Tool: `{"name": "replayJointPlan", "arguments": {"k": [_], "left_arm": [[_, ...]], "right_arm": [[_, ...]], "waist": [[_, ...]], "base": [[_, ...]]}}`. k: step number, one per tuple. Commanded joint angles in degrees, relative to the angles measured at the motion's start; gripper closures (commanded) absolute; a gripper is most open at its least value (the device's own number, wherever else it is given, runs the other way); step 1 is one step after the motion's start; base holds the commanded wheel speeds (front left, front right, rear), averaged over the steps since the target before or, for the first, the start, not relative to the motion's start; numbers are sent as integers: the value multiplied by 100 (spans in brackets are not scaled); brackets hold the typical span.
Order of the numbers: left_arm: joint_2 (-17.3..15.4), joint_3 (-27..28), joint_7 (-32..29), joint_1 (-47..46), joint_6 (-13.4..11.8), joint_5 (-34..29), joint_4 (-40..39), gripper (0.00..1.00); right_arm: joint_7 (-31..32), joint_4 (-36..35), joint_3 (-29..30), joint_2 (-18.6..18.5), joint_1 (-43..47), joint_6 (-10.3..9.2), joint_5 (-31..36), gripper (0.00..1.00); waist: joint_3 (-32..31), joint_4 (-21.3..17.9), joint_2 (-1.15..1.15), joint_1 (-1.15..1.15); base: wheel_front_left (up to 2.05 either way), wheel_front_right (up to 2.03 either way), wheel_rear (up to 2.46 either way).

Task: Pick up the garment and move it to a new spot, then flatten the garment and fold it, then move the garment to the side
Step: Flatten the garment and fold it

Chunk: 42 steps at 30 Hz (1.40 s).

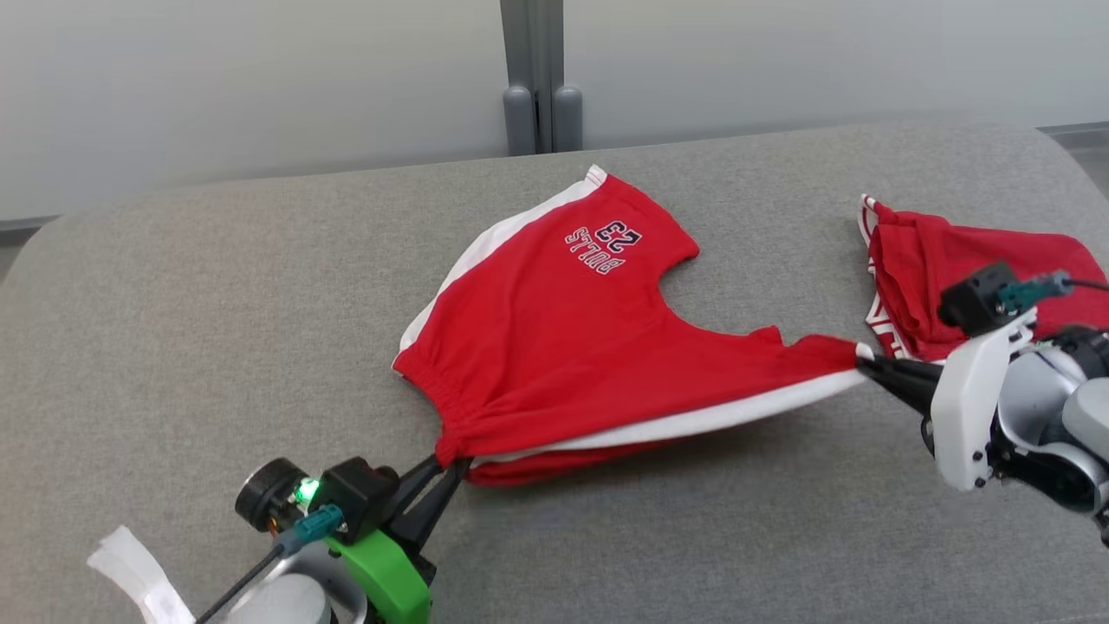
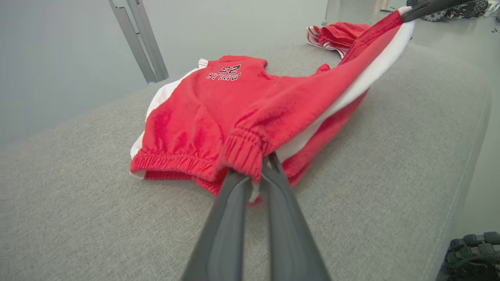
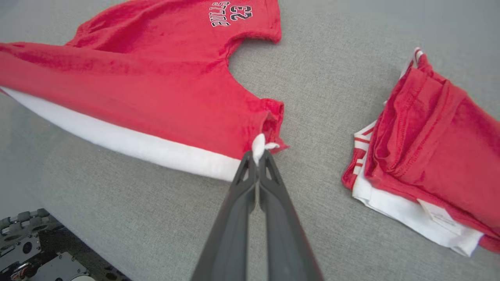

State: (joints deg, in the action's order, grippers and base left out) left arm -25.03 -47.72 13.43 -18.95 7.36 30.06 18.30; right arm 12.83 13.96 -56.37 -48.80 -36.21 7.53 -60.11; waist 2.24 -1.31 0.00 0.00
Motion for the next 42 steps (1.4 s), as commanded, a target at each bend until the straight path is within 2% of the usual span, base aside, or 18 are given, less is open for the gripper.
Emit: {"name": "replayJointPlan", "arguments": {"k": [1,5,11,22,31,42], "left_arm": [[30,62,1,-168,-40,27,-29,100],[176,246,39,-443,-103,118,-3,100],[565,406,133,-879,-130,108,143,100],[1380,628,176,-1868,-81,-126,808,100],[1820,732,175,-2292,-11,-387,1189,100],[2052,1049,176,-2596,9,-521,1455,100]], "right_arm": [[56,-41,80,-44,-189,-8,92,100],[235,-88,312,32,-676,-8,236,100],[542,161,550,227,-1472,-8,308,100],[957,1028,251,417,-3180,-9,954,100],[776,1906,-294,674,-4005,-9,1238,100],[449,2744,-875,919,-4591,-9,1241,100]], "waist": [[218,179,0,0],[511,430,0,0],[972,924,0,0],[1913,1748,0,0],[2416,2014,0,0],[2815,2050,0,0]], "base": [[0,0,0],[0,0,0],[0,0,0],[0,0,0],[0,0,0],[0,0,0]]}}
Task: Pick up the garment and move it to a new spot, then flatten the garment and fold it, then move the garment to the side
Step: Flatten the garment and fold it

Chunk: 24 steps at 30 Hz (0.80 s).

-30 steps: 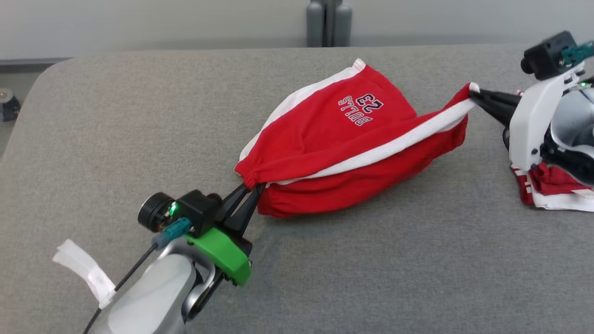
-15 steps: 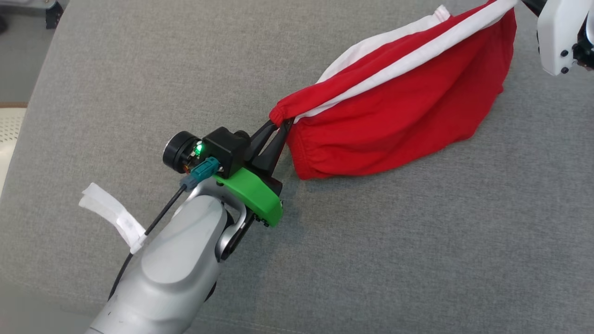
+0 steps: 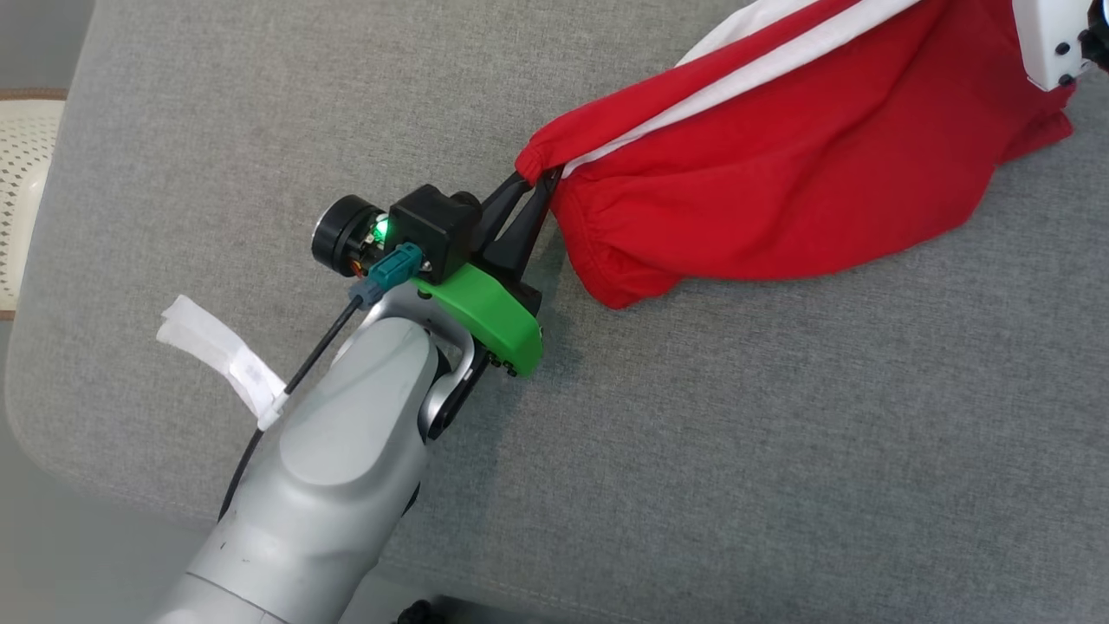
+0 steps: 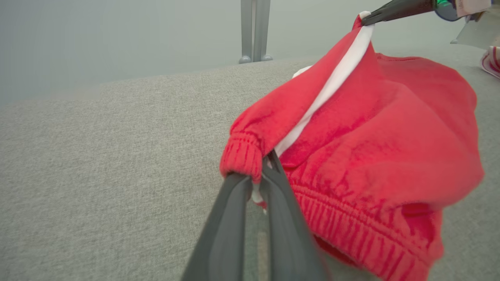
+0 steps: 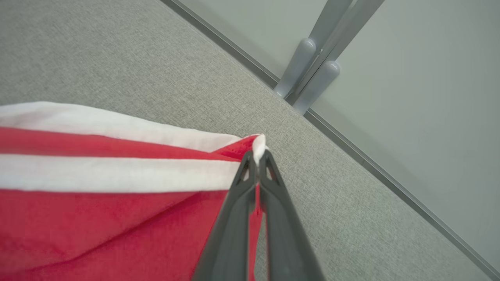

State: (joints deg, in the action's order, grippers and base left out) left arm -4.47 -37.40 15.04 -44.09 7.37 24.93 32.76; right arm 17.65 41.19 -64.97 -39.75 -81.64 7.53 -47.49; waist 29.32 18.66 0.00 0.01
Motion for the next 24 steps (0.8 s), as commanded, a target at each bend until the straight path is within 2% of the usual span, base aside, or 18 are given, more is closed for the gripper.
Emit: {"name": "replayJointPlan", "arguments": {"k": [1,4,5,6,17,24], "left_arm": [[14,40,15,-103,8,-27,27,100],[53,65,15,-152,10,-23,61,100],[63,66,16,-170,11,-18,80,97],[86,65,16,-212,12,-34,181,0],[70,676,16,2,-70,-506,311,0],[-87,1146,16,375,-96,-660,163,0]], "right_arm": [[-75,83,-56,34,-102,-9,-38,100],[-172,245,-152,75,-194,-9,-100,100],[-236,305,-164,98,-229,-9,-138,95],[-383,558,-229,232,-264,-9,-247,0],[-954,925,-433,490,8,-9,-578,0],[-1895,821,-425,674,515,-9,-891,0]], "waist": [[132,53,0,-1],[172,47,0,-1],[183,43,0,-1],[175,5,0,-1],[-269,-313,0,-1],[-861,-718,0,-1]], "base": [[0,0,0],[0,0,0],[0,0,0],[0,0,0],[0,0,0],[0,0,0]]}}
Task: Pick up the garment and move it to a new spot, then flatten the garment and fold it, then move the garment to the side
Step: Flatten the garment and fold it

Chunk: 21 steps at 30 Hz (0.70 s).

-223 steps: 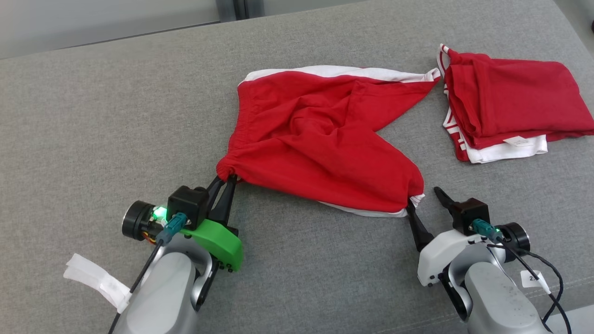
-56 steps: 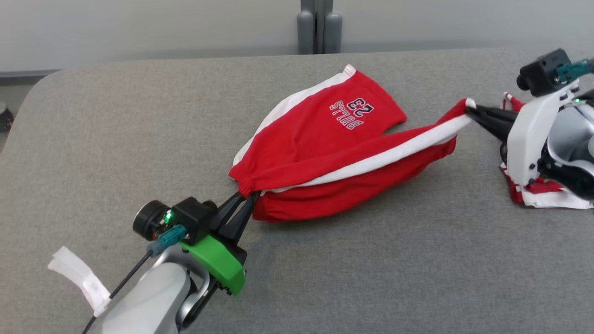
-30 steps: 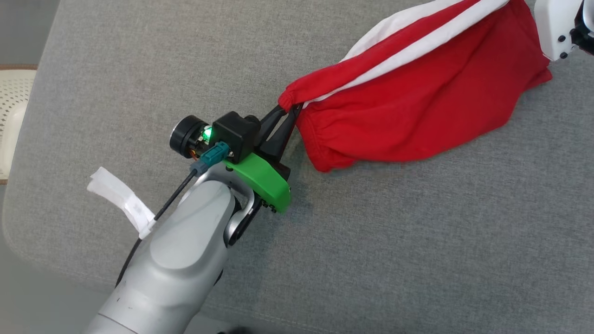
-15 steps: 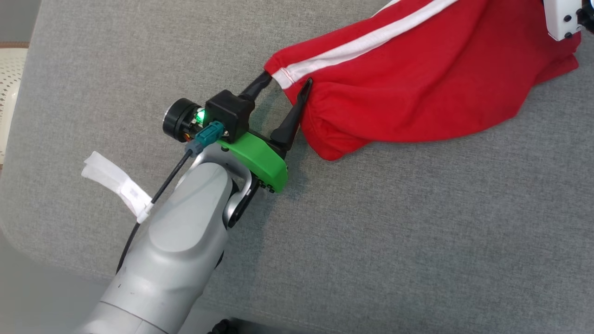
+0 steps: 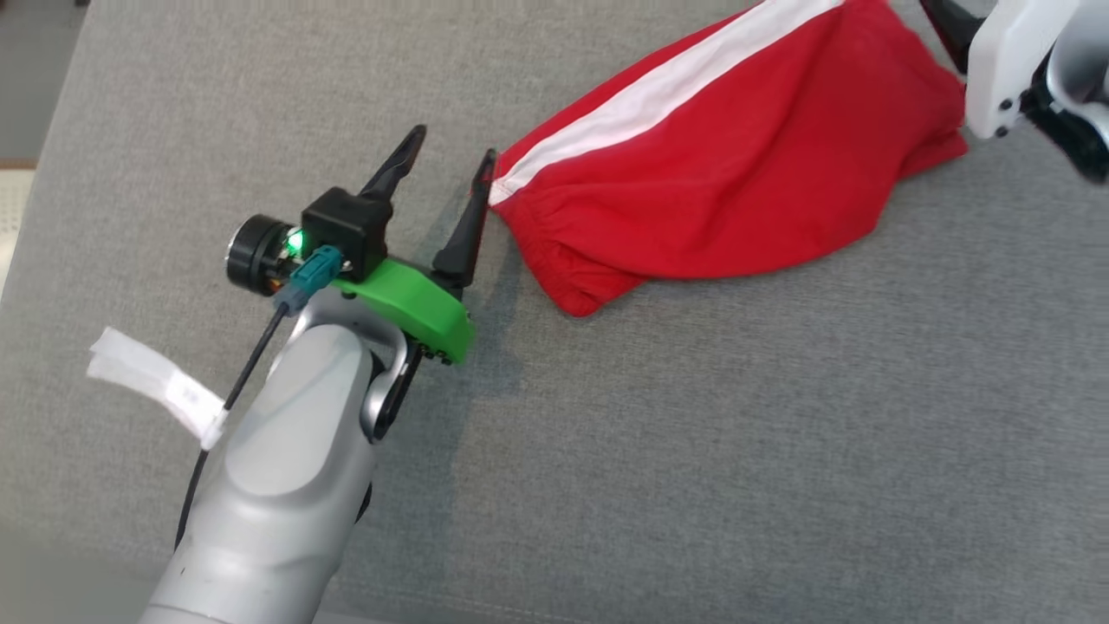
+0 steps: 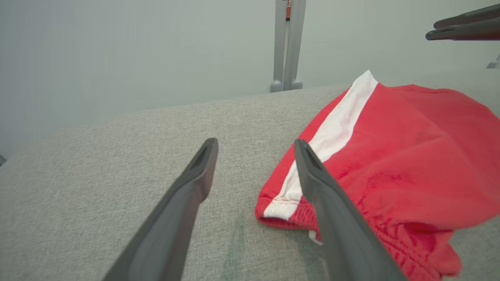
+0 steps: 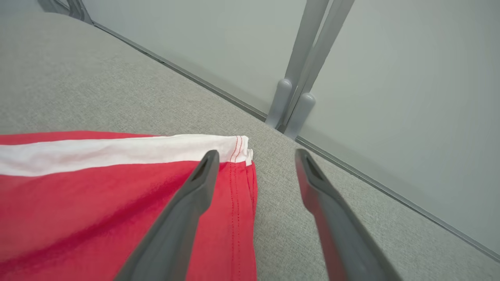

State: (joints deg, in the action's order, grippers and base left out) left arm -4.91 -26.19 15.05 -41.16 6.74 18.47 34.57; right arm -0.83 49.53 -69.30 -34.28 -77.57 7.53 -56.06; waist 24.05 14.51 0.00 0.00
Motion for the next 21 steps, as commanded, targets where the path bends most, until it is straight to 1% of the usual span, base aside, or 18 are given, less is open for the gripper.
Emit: {"name": "replayJointPlan", "arguments": {"k": [1,4,6,9,13,16,20,21], "left_arm": [[-69,114,14,155,-32,-31,-64,0],[-125,396,15,387,-83,10,-196,0],[-110,618,14,567,-123,83,-266,0],[-79,875,15,824,-147,99,-420,0],[-37,1203,14,1219,-192,64,-654,0],[3,1417,12,1523,-225,-19,-851,0],[60,1627,8,1993,-206,-180,-1071,0],[74,1696,8,2103,-195,-201,-1120,0]], "right_arm": [[-230,-37,45,155,207,-9,-111,0],[-685,-45,146,274,506,-9,-293,0],[-964,-46,119,314,702,-9,-285,0],[-1301,-28,309,392,992,-9,-418,0],[-1437,-65,685,513,1499,-9,-446,0],[-1445,-311,1373,552,1859,-9,-255,0],[-1433,-807,2649,643,2741,-8,282,0],[-1433,-968,3050,685,2988,-8,492,0]], "waist": [[-418,-376,0,0],[-634,-594,0,0],[-771,-735,0,0],[-961,-926,0,0],[-1171,-1149,0,0],[-1303,-1300,0,0],[-1444,-1446,0,0],[-1476,-1478,0,0]], "base": [[0,0,0],[0,0,0],[0,0,0],[0,0,0],[0,0,0],[0,0,0],[0,0,0],[0,0,0]]}}
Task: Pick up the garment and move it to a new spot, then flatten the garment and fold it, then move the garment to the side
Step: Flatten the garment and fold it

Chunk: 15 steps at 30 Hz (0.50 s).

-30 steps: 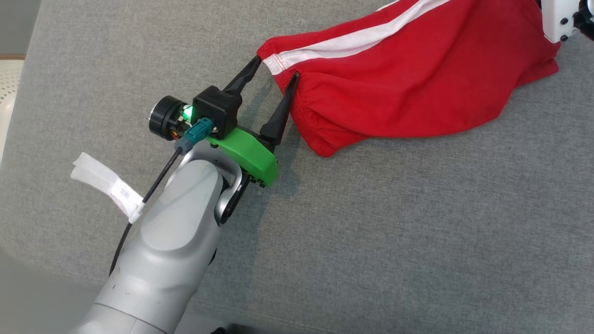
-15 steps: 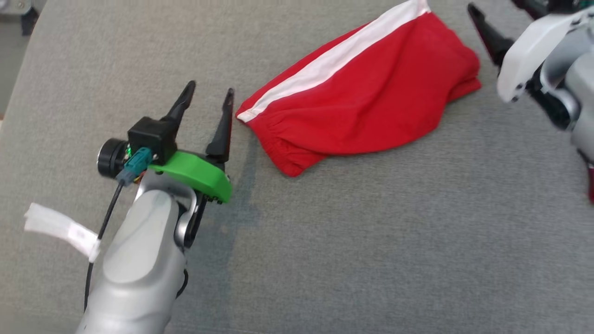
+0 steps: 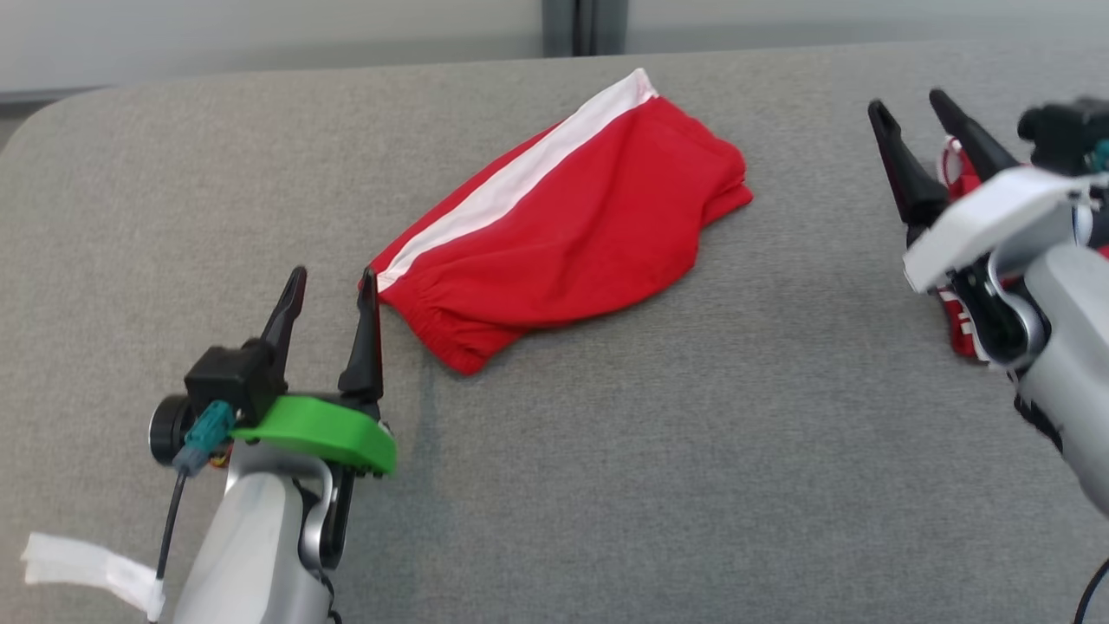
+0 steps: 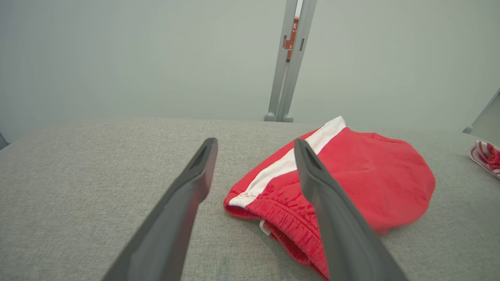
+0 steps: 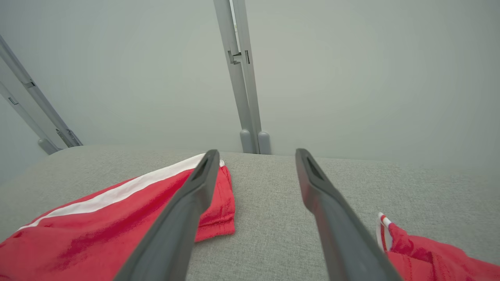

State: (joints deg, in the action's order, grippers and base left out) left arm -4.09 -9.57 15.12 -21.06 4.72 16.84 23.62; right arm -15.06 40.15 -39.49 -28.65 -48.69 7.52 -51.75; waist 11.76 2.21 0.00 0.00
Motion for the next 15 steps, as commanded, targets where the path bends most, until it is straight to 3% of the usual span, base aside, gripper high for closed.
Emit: {"name": "replayJointPlan", "arguments": {"k": [1,8,12,15], "left_arm": [[6,74,0,172,18,-68,-67,0],[86,388,0,843,121,-98,-524,0],[107,490,0,1165,137,-173,-715,0],[112,451,0,1364,149,-145,-791,0]], "right_arm": [[-11,-162,382,173,317,-7,246,0],[-12,-1513,2298,1009,2164,-4,1689,0],[-12,-2064,2778,1534,2909,-3,2182,0],[-13,-2276,2928,1721,3250,-3,2340,0]], "waist": [[-270,-267,0,0],[-510,-426,0,0],[-617,-487,0,0],[-669,-510,0,0]], "base": [[0,0,0],[0,0,0],[0,0,0],[0,0,0]]}}
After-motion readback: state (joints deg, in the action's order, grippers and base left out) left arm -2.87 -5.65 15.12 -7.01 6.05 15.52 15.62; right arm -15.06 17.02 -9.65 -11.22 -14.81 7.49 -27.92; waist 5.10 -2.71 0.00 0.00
